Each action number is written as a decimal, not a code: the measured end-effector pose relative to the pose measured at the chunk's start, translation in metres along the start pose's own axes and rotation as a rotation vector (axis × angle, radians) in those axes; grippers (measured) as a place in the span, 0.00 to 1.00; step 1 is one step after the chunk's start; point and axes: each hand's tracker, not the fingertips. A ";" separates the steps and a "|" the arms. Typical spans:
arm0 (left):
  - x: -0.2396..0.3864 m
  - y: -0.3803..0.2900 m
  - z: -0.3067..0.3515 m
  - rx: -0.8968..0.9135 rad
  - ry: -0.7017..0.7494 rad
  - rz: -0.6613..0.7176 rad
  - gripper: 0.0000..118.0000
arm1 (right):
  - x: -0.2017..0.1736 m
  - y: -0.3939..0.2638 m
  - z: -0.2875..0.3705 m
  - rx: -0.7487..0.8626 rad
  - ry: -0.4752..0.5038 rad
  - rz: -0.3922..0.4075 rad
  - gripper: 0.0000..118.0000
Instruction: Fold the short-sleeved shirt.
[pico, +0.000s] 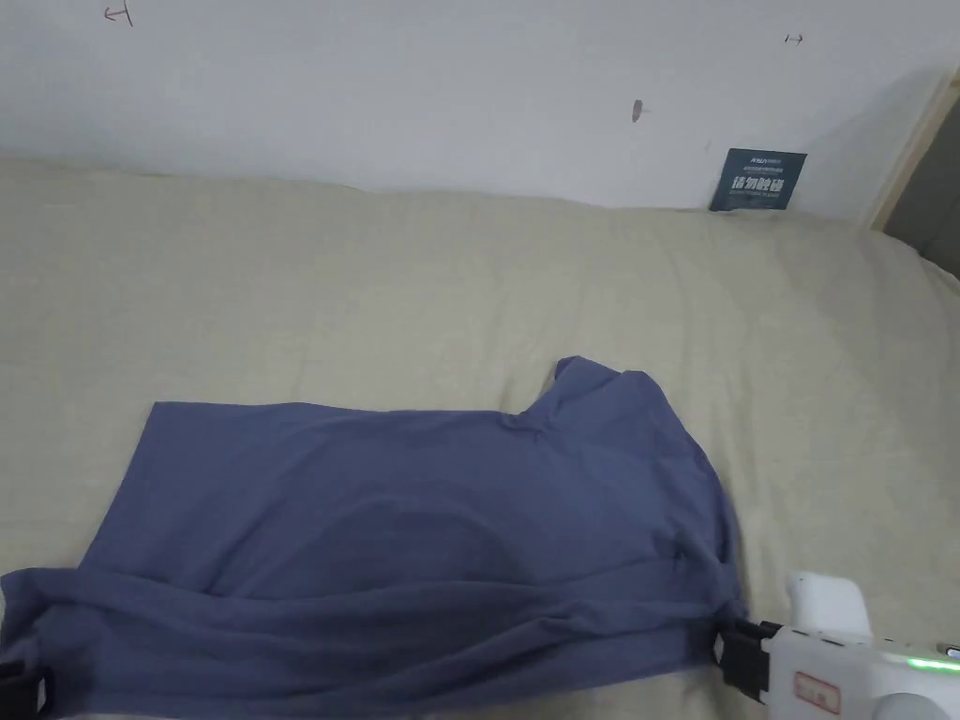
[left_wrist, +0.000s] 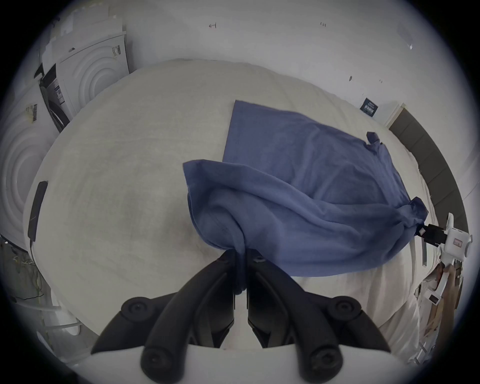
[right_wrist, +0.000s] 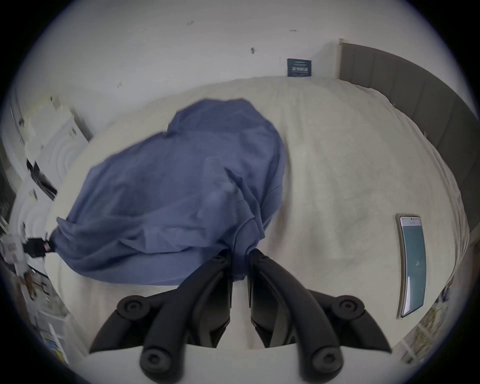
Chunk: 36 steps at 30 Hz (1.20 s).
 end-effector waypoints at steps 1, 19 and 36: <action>-0.002 0.002 0.005 0.008 -0.010 0.004 0.06 | 0.002 0.003 0.005 -0.011 0.006 0.003 0.14; -0.018 -0.096 0.051 -0.069 -0.005 -0.027 0.06 | 0.005 -0.099 0.082 -0.185 -0.023 0.020 0.14; 0.004 -0.079 0.119 0.127 -0.037 0.025 0.25 | -0.015 -0.068 0.151 -0.011 -0.011 0.095 0.93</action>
